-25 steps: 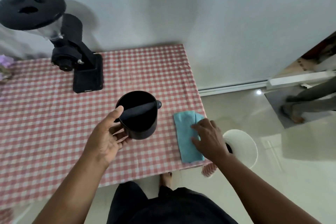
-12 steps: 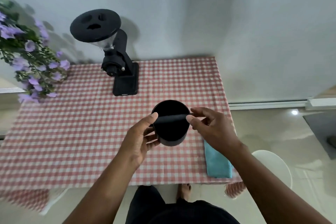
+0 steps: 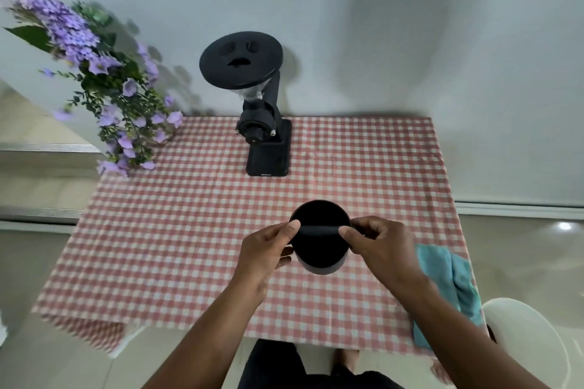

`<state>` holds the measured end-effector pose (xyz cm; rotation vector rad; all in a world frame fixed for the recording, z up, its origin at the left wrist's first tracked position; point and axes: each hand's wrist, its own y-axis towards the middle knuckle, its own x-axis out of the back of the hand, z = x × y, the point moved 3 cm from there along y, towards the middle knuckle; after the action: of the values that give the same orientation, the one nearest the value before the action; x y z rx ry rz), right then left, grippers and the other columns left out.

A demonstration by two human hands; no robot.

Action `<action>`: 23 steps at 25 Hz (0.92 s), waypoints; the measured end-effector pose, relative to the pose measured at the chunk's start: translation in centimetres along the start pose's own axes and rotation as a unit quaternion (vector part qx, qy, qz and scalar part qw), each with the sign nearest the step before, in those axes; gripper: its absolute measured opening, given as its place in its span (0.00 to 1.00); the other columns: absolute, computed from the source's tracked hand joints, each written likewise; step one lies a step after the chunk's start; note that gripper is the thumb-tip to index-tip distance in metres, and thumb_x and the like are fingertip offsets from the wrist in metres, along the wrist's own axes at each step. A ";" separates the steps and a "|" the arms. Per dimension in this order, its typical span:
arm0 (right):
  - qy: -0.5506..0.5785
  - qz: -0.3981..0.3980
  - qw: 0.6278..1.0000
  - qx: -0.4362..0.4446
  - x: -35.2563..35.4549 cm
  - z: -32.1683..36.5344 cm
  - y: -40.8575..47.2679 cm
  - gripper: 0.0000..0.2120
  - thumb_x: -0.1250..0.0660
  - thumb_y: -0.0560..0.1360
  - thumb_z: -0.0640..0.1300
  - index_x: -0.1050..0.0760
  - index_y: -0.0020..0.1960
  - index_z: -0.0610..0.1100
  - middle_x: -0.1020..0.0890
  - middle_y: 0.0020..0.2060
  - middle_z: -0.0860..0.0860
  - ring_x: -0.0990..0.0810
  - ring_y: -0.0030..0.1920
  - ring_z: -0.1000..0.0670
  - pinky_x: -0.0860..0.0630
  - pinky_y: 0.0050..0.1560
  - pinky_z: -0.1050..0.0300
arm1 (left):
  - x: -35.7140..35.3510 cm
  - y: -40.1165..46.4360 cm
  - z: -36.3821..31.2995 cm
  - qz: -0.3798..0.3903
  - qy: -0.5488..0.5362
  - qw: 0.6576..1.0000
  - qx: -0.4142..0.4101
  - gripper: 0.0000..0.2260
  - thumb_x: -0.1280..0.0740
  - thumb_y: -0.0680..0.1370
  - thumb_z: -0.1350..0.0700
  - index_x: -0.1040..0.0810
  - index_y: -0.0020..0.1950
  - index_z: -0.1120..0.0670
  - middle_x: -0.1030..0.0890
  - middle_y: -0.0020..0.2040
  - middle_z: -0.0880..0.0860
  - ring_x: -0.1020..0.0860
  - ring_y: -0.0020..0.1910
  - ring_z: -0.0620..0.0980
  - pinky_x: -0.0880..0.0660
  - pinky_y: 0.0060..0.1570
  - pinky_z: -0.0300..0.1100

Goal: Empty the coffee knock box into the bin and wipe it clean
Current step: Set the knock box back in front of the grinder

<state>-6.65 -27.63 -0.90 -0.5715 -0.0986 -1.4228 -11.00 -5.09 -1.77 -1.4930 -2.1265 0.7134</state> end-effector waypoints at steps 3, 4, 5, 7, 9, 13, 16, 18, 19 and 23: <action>0.023 0.008 1.000 -0.016 -2.2 0.6 0.7 0.10 0.25 0.78 0.52 0.13 0.57 0.50 0.11 0.45 0.57 0.12 0.48 0.57 0.15 0.53 0.58 | 1.9 1.7 -0.6 -0.023 0.034 0.999 -0.026 0.10 0.23 0.77 0.48 0.11 0.54 0.52 0.10 0.51 0.53 0.12 0.47 0.54 0.13 0.48 0.47; 0.024 0.010 0.999 -0.025 -3.4 1.1 1.5 0.12 0.25 0.78 0.52 0.14 0.59 0.50 0.11 0.48 0.57 0.12 0.50 0.57 0.15 0.55 0.58 | 2.9 2.7 -1.0 -0.024 0.040 0.998 -0.031 0.09 0.23 0.78 0.50 0.11 0.54 0.53 0.10 0.50 0.54 0.12 0.47 0.55 0.13 0.47 0.45; 0.025 0.009 0.999 -0.031 -4.5 1.5 2.3 0.13 0.25 0.77 0.52 0.14 0.60 0.49 0.11 0.49 0.57 0.13 0.52 0.57 0.16 0.57 0.58 | 3.9 3.7 -1.5 -0.024 0.050 0.998 -0.037 0.08 0.24 0.78 0.52 0.12 0.55 0.54 0.10 0.49 0.54 0.12 0.47 0.55 0.13 0.46 0.44; 0.032 0.009 0.999 -0.043 -6.7 2.4 3.8 0.13 0.24 0.77 0.51 0.14 0.60 0.48 0.11 0.50 0.55 0.13 0.53 0.55 0.16 0.58 0.56 | 5.9 5.8 -2.5 -0.028 0.072 0.996 -0.041 0.09 0.24 0.79 0.54 0.12 0.58 0.54 0.10 0.49 0.54 0.11 0.48 0.55 0.14 0.47 0.44; 0.030 0.013 0.998 -0.055 -9.1 3.2 5.4 0.11 0.25 0.78 0.50 0.13 0.58 0.47 0.11 0.48 0.54 0.12 0.51 0.53 0.15 0.55 0.57 | 7.7 7.8 -3.3 -0.031 0.083 0.995 -0.045 0.09 0.25 0.79 0.56 0.13 0.59 0.54 0.10 0.49 0.53 0.11 0.46 0.54 0.14 0.47 0.44; 0.013 0.013 0.996 -0.083 -13.1 4.5 8.4 0.06 0.26 0.78 0.49 0.13 0.52 0.49 0.11 0.41 0.52 0.11 0.45 0.46 0.12 0.50 0.49 | 10.3 11.9 -4.7 -0.024 0.094 0.995 -0.034 0.07 0.27 0.81 0.57 0.13 0.58 0.54 0.10 0.47 0.54 0.11 0.41 0.50 0.14 0.44 0.43; 0.012 0.005 0.995 -0.095 -14.8 5.1 10.2 0.03 0.26 0.78 0.49 0.13 0.49 0.51 0.11 0.40 0.51 0.11 0.45 0.44 0.12 0.50 0.45 | 11.3 14.4 -5.5 -0.022 0.094 0.995 -0.018 0.07 0.29 0.82 0.58 0.14 0.58 0.56 0.10 0.47 0.56 0.11 0.38 0.50 0.13 0.45 0.45; 0.015 0.001 0.995 -0.098 -15.5 5.3 11.1 0.03 0.26 0.79 0.49 0.13 0.49 0.52 0.11 0.41 0.52 0.11 0.46 0.46 0.13 0.52 0.46 | 11.6 16.1 -5.8 -0.021 0.103 0.994 -0.017 0.09 0.29 0.82 0.59 0.14 0.60 0.57 0.10 0.48 0.56 0.11 0.43 0.54 0.13 0.52 0.52; 0.014 0.001 0.995 -0.099 -15.7 5.3 11.5 0.03 0.26 0.79 0.49 0.13 0.48 0.53 0.10 0.41 0.52 0.11 0.47 0.46 0.13 0.53 0.46 | 11.7 16.7 -5.9 -0.015 0.104 0.994 -0.017 0.09 0.29 0.82 0.59 0.14 0.61 0.58 0.10 0.49 0.56 0.11 0.45 0.56 0.14 0.53 0.54; 0.013 -0.015 0.994 -0.105 -16.2 5.2 12.6 0.06 0.26 0.78 0.50 0.16 0.42 0.56 0.10 0.42 0.48 0.11 0.48 0.41 0.14 0.54 0.39 | 11.7 18.3 -6.1 -0.003 0.098 0.995 -0.016 0.10 0.28 0.81 0.59 0.14 0.62 0.58 0.10 0.50 0.57 0.11 0.42 0.54 0.14 0.49 0.50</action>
<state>3.96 -10.28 -6.75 -0.7262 0.0655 -1.4798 2.15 12.15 -8.03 -1.5057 -2.0023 0.5101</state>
